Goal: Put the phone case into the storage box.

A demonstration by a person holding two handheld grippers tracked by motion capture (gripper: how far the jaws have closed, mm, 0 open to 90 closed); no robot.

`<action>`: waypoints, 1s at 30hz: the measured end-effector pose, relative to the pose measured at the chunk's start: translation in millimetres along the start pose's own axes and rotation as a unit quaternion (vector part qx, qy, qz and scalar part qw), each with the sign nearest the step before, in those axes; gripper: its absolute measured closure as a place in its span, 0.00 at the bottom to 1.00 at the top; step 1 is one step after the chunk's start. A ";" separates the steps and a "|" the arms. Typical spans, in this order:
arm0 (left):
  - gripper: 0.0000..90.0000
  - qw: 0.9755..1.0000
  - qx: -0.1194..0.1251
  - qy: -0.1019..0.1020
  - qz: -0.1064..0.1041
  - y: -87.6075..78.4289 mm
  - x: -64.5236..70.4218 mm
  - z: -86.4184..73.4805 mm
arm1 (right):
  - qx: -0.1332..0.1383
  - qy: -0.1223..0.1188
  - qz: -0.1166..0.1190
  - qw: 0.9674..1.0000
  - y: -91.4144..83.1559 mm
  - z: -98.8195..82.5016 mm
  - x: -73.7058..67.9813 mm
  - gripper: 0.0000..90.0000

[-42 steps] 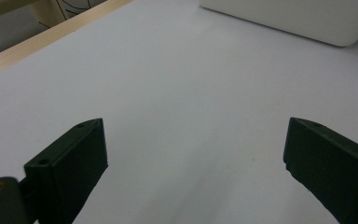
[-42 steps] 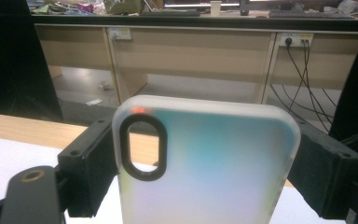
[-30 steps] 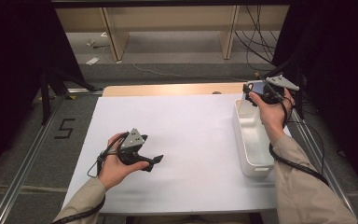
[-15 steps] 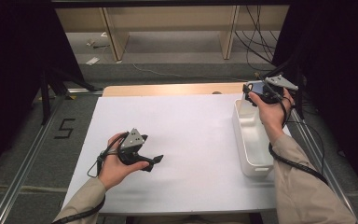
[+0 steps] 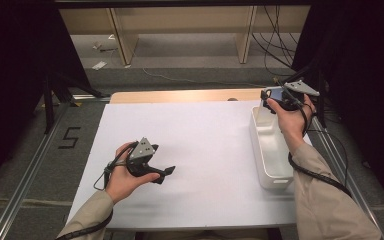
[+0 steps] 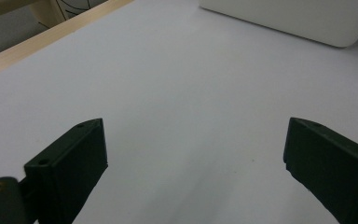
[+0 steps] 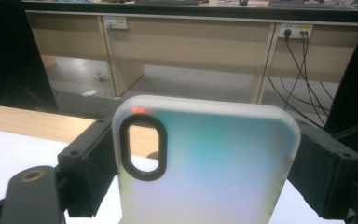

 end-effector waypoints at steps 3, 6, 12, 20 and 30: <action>0.06 1.000 0.000 0.000 0.000 0.1 -0.1 -0.2 | -0.001 -0.001 0.000 1.000 0.6 -0.2 0.3 0.20; 0.06 1.000 0.001 0.000 0.000 0.0 0.0 0.0 | -0.002 -0.002 -0.002 1.000 1.2 -0.3 0.8 0.20; 0.07 1.000 0.000 0.000 0.000 0.1 -0.1 0.0 | -0.004 -0.002 -0.003 1.000 2.4 -0.9 1.2 0.20; 0.07 1.000 -0.001 0.001 0.000 0.0 -0.1 0.0 | -0.010 -0.002 -0.004 1.000 3.7 -1.8 1.9 0.20; 0.07 1.000 0.000 0.000 0.001 0.0 -0.2 0.1 | -0.015 -0.003 -0.004 1.000 5.9 -3.3 2.5 0.20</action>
Point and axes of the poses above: each handheld gripper's, and its own axes: y roughly forward along the jaws, z roughly out of its top, x roughly to its right, the point moved 2 cm from there along y, roughly forward along the jaws, and after that the axes turned 9 degrees about y, right-handed, at the moved point
